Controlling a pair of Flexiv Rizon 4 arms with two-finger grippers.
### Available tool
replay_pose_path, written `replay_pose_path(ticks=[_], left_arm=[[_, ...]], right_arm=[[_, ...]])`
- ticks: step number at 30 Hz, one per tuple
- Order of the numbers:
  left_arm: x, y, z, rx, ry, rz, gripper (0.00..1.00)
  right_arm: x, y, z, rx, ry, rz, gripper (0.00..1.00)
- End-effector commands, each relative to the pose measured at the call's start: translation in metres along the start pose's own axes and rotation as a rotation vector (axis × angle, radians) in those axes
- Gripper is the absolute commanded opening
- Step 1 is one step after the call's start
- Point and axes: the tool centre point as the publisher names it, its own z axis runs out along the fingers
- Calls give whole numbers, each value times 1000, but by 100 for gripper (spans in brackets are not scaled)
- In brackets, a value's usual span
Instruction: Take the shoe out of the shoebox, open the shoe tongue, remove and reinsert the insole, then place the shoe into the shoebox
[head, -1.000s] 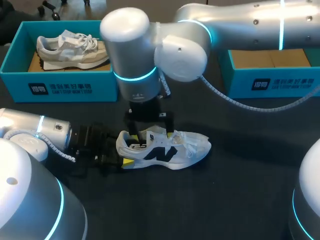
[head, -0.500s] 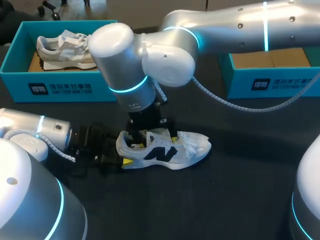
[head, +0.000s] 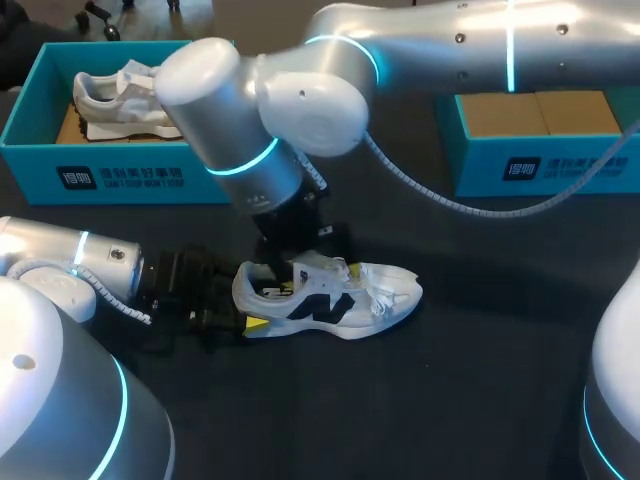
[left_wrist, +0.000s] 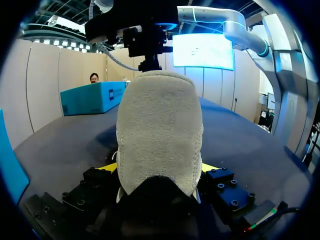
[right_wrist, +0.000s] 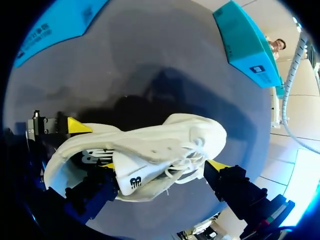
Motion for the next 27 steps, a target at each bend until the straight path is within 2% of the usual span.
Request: replay_pose_path(ticks=[1,6,8,9,11,18,22,27], left_arm=[[0,0,-1,-3,-1,-1,0],[0,0,-1,-3,-1,-1,0],[0,0,-1,-3,-1,-1,0],[0,0,-1,-3,-1,-1,0],[0,0,-1,-3,-1,-1,0],[0,0,-1,-3,-1,-1,0],[0,0,-1,-3,-1,-1,0],[0,0,-1,-3,-1,-1,0]], right_arm=[[-8,1,-1,12,0,5,100],[-19,0,-7,22,-8,17,100],[-21,0,-9,26,-16,19,85],[-23,0,-10,27,-17,20,72],[-26,-1,-11,30,-20,27,58],[-34,-5,-11,33,-15,53,38],[-38,-7,-10,32,-8,69,32],[-45,-13,-7,28,0,89,16]])
